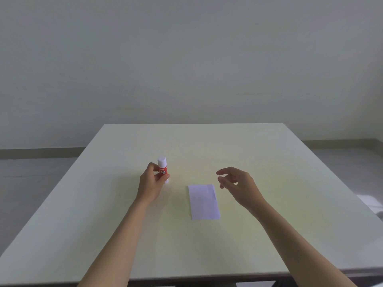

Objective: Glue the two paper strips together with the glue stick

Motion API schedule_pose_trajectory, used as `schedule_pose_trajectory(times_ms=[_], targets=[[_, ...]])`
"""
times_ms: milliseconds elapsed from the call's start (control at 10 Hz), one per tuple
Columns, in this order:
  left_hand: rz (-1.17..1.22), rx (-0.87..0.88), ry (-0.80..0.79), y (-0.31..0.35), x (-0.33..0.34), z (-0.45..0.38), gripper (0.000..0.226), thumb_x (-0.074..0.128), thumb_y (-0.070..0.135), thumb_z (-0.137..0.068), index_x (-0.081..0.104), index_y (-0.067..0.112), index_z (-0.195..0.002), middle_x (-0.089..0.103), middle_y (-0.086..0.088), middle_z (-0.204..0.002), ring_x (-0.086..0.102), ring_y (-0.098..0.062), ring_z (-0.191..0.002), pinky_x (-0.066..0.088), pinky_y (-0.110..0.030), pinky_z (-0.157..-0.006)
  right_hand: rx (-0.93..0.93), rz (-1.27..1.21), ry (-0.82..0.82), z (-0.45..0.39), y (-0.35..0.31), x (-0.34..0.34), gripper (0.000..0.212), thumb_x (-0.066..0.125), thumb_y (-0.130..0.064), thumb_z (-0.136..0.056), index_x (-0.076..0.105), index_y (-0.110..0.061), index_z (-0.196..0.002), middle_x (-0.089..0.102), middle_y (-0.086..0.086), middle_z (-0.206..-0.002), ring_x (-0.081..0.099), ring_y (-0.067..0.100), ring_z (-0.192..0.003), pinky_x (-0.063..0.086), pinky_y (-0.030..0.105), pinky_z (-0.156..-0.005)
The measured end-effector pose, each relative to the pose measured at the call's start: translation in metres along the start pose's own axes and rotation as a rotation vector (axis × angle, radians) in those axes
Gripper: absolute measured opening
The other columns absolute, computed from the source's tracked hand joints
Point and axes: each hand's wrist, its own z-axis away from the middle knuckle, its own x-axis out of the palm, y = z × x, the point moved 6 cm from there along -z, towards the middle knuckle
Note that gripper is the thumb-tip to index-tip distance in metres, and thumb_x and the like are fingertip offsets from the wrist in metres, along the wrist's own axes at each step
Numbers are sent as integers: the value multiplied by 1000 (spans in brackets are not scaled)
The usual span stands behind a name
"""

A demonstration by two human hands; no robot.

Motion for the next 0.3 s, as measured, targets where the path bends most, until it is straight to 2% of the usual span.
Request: schedule_pose_trajectory(times_ms=[100, 200, 300], targets=[[-2, -8, 2, -2, 1, 1, 20, 66, 16, -83, 48, 16, -91, 67, 8, -77, 66, -15, -75, 38, -11, -58, 0, -3, -7, 0, -1, 1, 14, 58, -19, -89, 67, -18, -101, 70, 7, -77, 62, 1, -68, 42, 16, -62], [43, -2, -11, -2, 2, 1, 45, 74, 19, -78, 49, 20, -116, 63, 5, -104, 67, -13, -85, 40, -2, -63, -10, -16, -19, 1, -2, 4, 15, 59, -19, -89, 67, -18, -100, 68, 5, -75, 63, 6, -70, 44, 19, -64], [116, -16, -94, 1, 6, 1, 97, 81, 22, -71, 20, 25, -147, 44, 8, -134, 54, -12, -113, 42, -17, -88, -12, -5, -2, 1, -1, 4, 15, 59, -18, -88, 67, -17, -101, 70, 10, -81, 65, 18, -78, 45, 21, -68]])
